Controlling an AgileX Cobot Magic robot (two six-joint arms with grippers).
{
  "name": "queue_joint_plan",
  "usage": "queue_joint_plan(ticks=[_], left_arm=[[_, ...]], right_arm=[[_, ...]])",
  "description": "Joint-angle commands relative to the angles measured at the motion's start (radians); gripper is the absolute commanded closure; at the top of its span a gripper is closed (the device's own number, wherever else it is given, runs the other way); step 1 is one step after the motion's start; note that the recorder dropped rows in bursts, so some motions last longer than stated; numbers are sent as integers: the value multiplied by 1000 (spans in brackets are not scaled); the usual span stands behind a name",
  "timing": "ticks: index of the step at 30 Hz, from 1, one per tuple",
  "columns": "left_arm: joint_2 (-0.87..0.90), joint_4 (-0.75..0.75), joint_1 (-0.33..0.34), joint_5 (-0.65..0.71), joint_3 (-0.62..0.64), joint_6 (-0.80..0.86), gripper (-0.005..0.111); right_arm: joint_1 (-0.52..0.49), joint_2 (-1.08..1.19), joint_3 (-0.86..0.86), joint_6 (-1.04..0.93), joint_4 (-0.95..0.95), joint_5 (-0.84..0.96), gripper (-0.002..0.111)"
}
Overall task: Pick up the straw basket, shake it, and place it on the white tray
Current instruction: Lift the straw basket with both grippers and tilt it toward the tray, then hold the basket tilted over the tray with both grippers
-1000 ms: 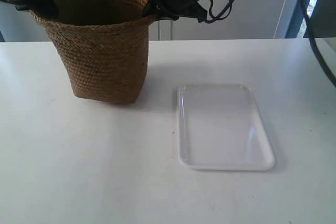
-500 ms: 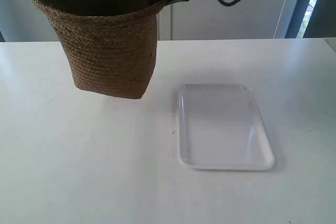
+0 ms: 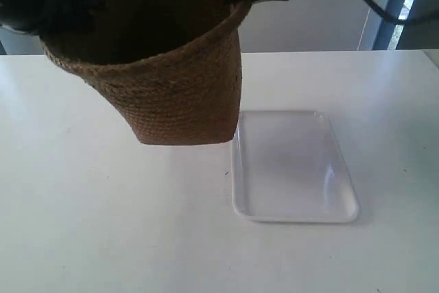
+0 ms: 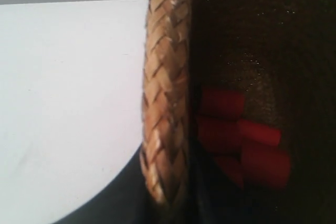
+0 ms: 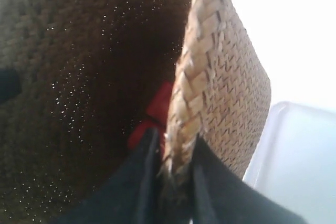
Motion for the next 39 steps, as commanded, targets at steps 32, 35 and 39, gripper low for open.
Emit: queue_joint_plan(ticks=[32,35,39], left_arm=[[-512,-23,-327,-398,550,37,107],[-495,-23,-325,-424,550,59,107],[-444,-41,-323,-497,550,59,107]], right_arm=[[202,-770,962,-181,197,-478,108],[217,-770,962,-181,197,-491,108],[219,-760,962,-177,192,-486,108]])
